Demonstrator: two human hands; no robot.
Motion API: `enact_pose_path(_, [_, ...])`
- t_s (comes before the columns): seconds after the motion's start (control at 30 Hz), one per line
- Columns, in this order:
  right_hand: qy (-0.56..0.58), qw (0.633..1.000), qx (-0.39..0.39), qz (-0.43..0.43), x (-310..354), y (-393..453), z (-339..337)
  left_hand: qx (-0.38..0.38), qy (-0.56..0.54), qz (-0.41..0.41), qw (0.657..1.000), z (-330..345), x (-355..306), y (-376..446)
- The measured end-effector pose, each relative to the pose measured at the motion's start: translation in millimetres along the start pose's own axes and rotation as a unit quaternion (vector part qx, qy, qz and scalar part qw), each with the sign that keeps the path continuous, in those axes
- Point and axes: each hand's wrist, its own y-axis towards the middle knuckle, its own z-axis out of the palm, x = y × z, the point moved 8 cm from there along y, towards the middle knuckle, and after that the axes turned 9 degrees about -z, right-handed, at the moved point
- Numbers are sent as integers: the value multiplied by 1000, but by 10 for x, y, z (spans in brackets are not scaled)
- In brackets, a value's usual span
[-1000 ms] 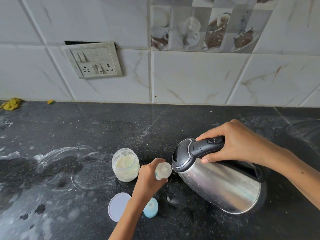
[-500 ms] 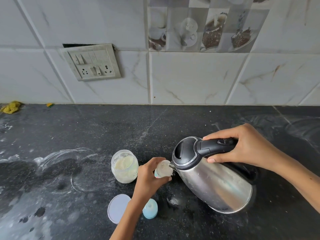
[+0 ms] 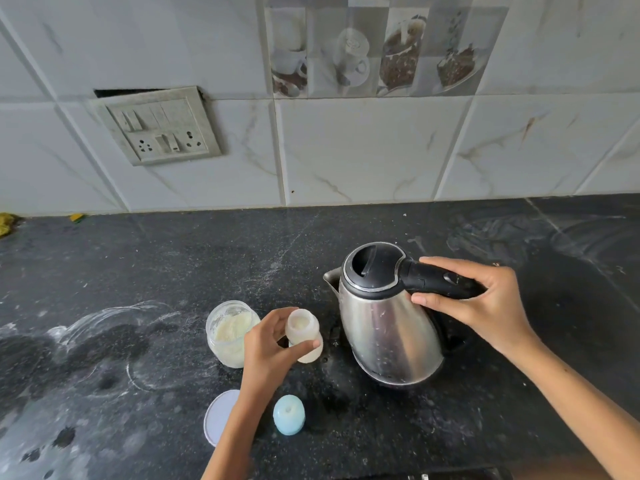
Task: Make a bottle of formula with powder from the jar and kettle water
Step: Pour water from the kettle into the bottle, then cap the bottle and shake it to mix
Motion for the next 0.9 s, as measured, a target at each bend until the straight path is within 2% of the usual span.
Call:
enact_pose_path(0.3, [46, 991, -122, 39, -343, -276, 55, -20, 9, 7, 1000, -42, -16, -58])
enact_pose_path(0.57, [65, 985, -154, 33, -383, -535, 181, -30, 29, 11, 999, -59, -55, -194])
enact_pose_path(0.67, [7, 989, -149, 21, -343, -583, 190, -43, 38, 11, 998, -107, -87, -311])
enact_pose_path(0.8, [-86, 976, -202, 2, -287, -786, 187, -60, 35, 4, 998, -212, -101, -485])
enact_pose_path(0.9, [-135, 962, -234, -51, -58, -937, 205, -70, 43, 7, 997, -315, -115, -593])
